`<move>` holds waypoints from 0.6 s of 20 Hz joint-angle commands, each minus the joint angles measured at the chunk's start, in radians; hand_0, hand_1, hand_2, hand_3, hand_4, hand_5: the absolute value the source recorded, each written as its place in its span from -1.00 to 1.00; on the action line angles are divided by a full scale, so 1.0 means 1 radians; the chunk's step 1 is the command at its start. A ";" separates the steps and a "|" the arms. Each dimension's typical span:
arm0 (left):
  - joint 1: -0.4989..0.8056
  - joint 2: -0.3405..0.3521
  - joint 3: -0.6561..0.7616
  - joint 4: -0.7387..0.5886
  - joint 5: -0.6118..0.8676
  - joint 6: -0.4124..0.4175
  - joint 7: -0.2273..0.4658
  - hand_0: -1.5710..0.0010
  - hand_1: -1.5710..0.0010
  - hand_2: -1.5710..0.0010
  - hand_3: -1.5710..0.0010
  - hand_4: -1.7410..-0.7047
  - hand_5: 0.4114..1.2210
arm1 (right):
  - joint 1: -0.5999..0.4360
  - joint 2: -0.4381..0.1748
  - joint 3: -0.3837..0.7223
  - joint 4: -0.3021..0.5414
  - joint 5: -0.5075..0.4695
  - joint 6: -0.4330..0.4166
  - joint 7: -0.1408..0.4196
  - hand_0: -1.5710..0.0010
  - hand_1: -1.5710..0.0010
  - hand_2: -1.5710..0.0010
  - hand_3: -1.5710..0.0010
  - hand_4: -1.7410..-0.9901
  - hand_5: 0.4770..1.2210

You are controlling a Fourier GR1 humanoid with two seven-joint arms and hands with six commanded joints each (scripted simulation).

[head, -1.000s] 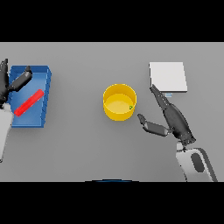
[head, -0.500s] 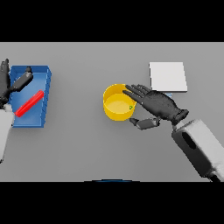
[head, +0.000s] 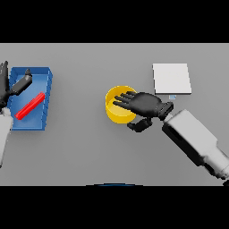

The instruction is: Pick up the red beaker and tilt it to pour out 1 green nut into yellow bowl. Pick up the yellow bowl and place it on the metallic measuring scale.

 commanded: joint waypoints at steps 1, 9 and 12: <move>-0.002 0.002 -0.001 0.002 -0.005 0.002 0.006 1.00 1.00 1.00 1.00 0.93 -0.29 | -0.015 0.005 0.007 0.019 0.001 0.014 -0.004 1.00 1.00 1.00 1.00 0.36 -0.33; 0.007 0.022 0.018 0.005 0.008 -0.001 -0.014 1.00 1.00 1.00 1.00 0.92 -0.29 | -0.105 0.053 0.062 0.131 0.040 0.054 0.008 1.00 1.00 1.00 1.00 0.28 -0.30; 0.001 0.027 0.022 0.013 0.009 -0.003 -0.006 1.00 1.00 1.00 1.00 0.92 -0.29 | -0.121 0.074 0.066 0.169 0.035 0.075 0.015 1.00 1.00 1.00 1.00 0.25 -0.29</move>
